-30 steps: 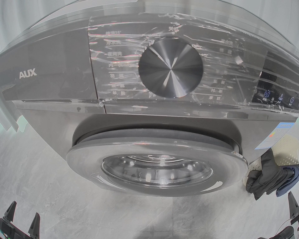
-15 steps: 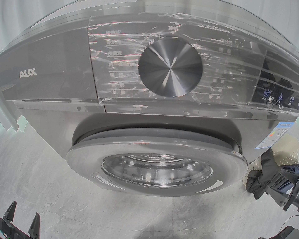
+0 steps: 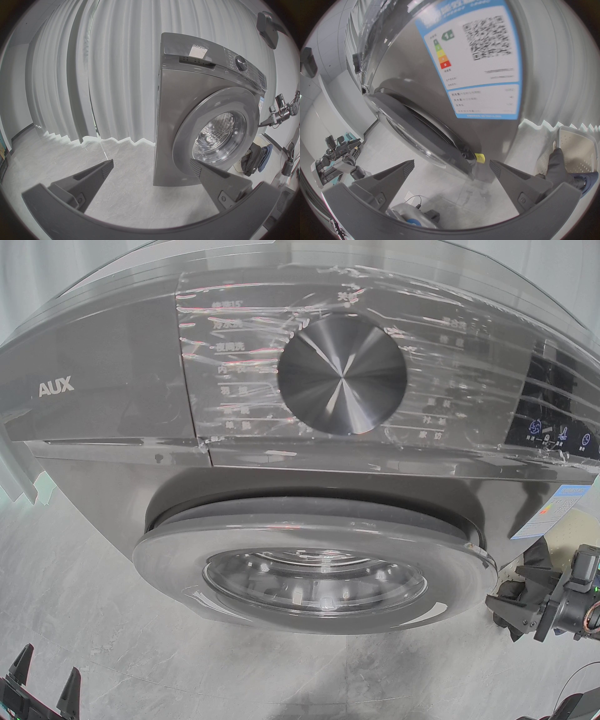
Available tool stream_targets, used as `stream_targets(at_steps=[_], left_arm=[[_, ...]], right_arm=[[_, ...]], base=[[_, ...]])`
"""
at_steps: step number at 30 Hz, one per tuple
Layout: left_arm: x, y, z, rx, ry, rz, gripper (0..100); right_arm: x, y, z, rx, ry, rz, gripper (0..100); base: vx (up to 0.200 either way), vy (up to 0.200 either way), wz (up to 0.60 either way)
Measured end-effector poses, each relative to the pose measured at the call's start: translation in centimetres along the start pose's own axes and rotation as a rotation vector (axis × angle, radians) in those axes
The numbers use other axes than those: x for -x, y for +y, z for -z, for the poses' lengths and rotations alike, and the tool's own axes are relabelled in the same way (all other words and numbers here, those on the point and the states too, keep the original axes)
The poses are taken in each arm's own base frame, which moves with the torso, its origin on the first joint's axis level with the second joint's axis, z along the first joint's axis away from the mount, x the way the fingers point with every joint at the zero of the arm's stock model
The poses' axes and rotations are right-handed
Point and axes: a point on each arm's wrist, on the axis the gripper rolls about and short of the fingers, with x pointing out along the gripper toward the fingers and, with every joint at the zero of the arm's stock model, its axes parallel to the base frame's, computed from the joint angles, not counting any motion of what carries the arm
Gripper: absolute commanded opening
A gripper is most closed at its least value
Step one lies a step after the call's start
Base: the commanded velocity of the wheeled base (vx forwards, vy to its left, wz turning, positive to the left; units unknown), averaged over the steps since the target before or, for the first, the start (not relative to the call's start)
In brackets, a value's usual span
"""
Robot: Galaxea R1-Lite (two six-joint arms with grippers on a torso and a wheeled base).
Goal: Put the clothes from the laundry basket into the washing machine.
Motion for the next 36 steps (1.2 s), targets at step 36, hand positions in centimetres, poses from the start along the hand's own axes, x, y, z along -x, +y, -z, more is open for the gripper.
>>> stream_targets(at_steps=[36], left_arm=[[0.0,0.0,0.0,0.0,0.0,0.001,100]], right_arm=[[-0.7,2.0,2.2,-0.005,0.034,-0.138,100]], base=[[0.0,0.0,0.0]])
